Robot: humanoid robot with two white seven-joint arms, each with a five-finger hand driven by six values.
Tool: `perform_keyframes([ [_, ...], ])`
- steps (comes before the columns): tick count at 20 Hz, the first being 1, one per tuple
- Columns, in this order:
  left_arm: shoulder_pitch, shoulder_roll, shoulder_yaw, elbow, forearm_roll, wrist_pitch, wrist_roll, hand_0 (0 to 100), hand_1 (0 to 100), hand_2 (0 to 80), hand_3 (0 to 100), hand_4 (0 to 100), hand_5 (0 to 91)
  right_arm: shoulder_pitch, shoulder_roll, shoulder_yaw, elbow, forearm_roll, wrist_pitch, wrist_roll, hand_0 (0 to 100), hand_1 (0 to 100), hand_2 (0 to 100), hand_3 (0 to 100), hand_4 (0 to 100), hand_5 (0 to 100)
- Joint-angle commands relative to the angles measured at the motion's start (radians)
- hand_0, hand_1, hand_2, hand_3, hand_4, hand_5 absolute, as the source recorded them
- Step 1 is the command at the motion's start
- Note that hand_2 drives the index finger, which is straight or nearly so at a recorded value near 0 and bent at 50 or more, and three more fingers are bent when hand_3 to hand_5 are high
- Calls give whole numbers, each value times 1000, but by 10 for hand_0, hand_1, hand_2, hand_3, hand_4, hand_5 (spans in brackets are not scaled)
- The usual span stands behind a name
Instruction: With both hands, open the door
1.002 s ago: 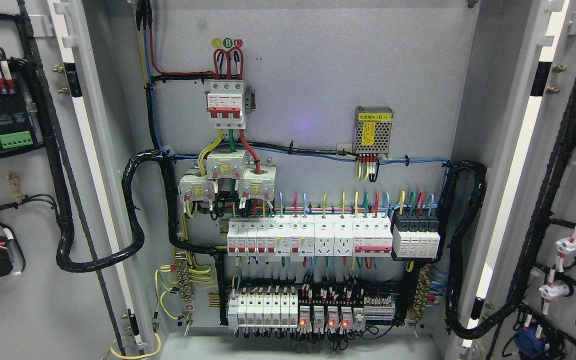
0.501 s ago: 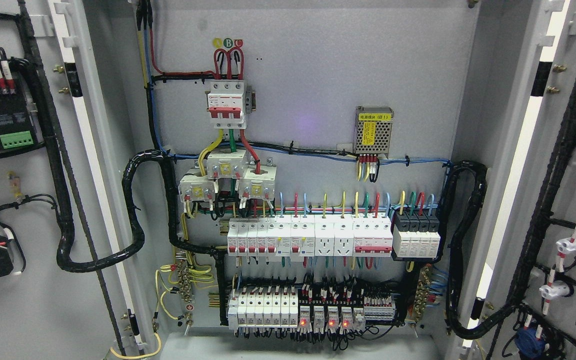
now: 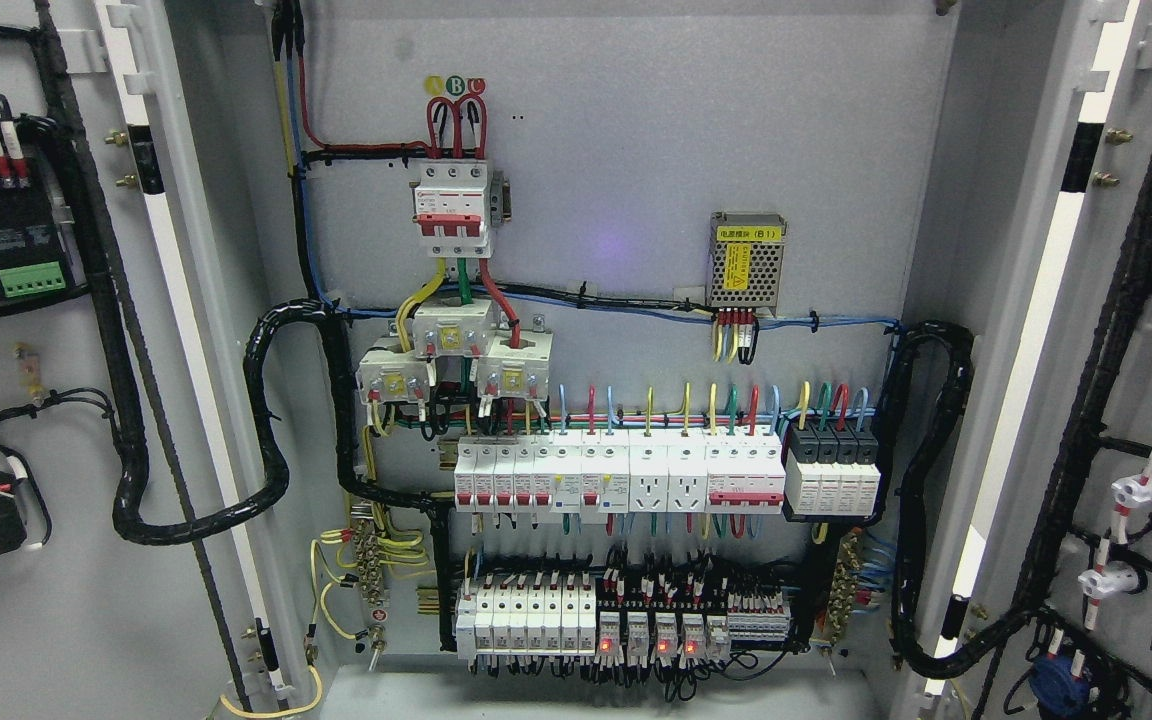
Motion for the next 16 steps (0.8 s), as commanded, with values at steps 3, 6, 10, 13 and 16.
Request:
perform_keyframes([
  [3, 19, -35, 43, 283, 2, 171, 3, 0, 0, 0, 0, 0, 0, -22, 85, -32, 312, 7, 63, -53, 0, 0, 0, 0, 0, 0],
  [6, 20, -38, 27, 277, -10, 222, 6, 0, 0, 0, 0, 0, 0, -17, 88, -35, 312, 7, 61, -51, 0, 0, 0, 0, 0, 0],
  [10, 20, -37, 9, 237, -11, 227, 17, 0, 0, 0, 0, 0, 0, -14, 88, -35, 310, 7, 57, -54, 0, 0, 0, 0, 0, 0],
  [13, 20, -37, -2, 235, -13, 227, 20, 0, 0, 0, 0, 0, 0, -14, 88, -35, 312, 7, 58, -56, 0, 0, 0, 0, 0, 0],
  [16, 20, -37, -34, 234, -11, 219, 19, 0, 0, 0, 0, 0, 0, -14, 90, -35, 312, 7, 57, -62, 0, 0, 0, 0, 0, 0],
])
